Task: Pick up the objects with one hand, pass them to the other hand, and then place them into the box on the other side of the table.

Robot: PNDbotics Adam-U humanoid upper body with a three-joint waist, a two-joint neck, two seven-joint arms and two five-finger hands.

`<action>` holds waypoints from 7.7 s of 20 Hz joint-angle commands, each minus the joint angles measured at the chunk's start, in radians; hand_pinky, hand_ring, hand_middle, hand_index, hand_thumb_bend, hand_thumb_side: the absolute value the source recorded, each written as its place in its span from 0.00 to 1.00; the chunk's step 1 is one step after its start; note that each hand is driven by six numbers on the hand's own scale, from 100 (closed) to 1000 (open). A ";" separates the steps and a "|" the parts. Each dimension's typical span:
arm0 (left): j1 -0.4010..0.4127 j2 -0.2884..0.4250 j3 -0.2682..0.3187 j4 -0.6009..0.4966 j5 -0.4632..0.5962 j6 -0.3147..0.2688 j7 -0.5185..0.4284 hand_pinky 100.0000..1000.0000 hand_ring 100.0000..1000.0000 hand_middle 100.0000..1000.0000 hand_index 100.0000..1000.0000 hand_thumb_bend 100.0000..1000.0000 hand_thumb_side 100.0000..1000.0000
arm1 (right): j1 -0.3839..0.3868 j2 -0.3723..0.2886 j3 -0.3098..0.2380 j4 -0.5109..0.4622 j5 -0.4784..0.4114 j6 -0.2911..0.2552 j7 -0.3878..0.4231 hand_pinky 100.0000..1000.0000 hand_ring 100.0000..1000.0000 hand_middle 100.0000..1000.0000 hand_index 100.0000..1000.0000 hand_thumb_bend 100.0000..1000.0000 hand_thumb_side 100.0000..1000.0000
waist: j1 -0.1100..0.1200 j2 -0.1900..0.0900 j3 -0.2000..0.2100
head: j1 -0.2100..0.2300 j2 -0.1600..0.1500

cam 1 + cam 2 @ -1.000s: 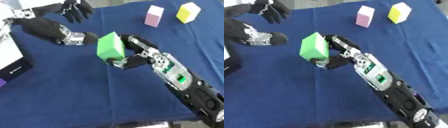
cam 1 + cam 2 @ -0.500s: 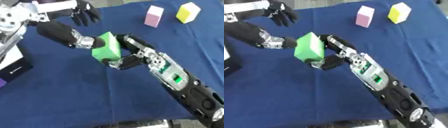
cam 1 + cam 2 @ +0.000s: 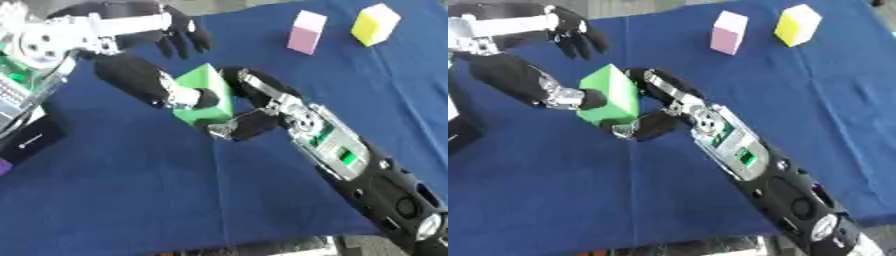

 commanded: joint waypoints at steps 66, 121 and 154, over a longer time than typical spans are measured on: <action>0.037 -0.034 0.002 0.078 -0.111 -0.030 0.093 0.65 0.51 0.38 0.44 0.18 0.15 | -0.033 -0.016 0.023 -0.091 -0.013 0.066 0.046 0.80 0.75 0.61 0.65 0.34 0.10 | 0.007 -0.025 -0.009 | 0.019 0.004; 0.256 0.202 0.234 -0.040 -0.070 0.014 0.272 0.62 0.48 0.35 0.42 0.20 0.07 | -0.029 -0.049 -0.012 -0.092 0.109 0.117 0.109 0.85 0.87 0.80 0.81 0.46 0.24 | 0.005 -0.020 -0.005 | 0.007 -0.006; 0.357 0.283 0.482 0.478 -0.161 0.020 0.457 0.61 0.49 0.36 0.42 0.21 0.06 | -0.068 -0.067 -0.060 -0.110 0.083 0.137 -0.015 0.85 0.85 0.79 0.80 0.42 0.30 | -0.014 -0.014 -0.003 | 0.167 -0.036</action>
